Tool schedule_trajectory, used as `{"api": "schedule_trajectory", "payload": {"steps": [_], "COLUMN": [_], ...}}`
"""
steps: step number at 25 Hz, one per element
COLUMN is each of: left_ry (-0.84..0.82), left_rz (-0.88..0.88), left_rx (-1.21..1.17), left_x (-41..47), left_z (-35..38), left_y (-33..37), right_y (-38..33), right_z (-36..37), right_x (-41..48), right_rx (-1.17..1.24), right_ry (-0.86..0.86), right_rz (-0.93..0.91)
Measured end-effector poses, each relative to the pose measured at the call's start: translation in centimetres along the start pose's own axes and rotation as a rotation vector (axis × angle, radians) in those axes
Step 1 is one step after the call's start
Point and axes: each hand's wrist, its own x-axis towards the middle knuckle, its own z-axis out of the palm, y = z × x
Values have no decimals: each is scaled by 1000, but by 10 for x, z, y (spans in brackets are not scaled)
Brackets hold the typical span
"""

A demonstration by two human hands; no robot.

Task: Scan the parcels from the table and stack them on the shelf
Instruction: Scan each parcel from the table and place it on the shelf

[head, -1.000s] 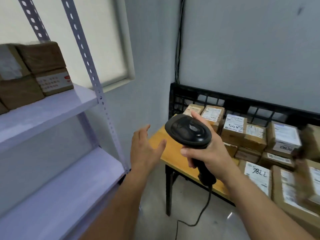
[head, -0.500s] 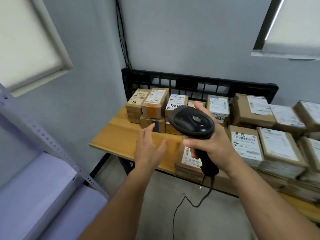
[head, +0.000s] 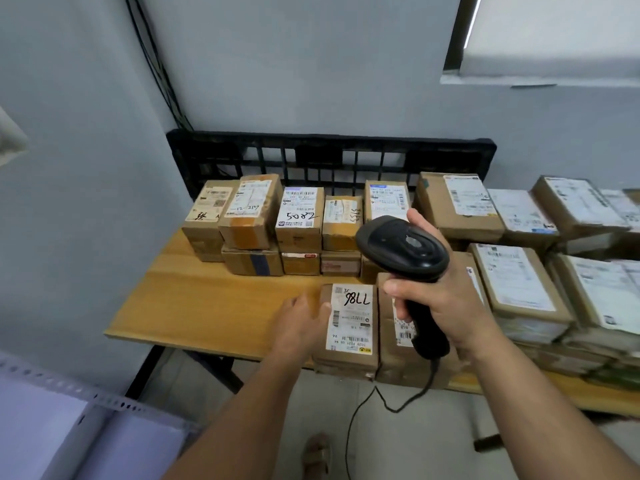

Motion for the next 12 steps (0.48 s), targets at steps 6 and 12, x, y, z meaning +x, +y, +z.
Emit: {"api": "schedule_trajectory", "payload": {"steps": [6, 12], "left_ry": [-212, -295], "left_rz": [-127, -151], "left_rx": [-124, -462], "left_x": [23, 20], "left_z": [16, 12], "left_y": [-6, -7], "right_y": [16, 33], "right_z": [-18, -25], "right_x": [16, 17], "right_rx": [62, 100], "right_ry": [77, 95], "right_rz": [45, 116]}}
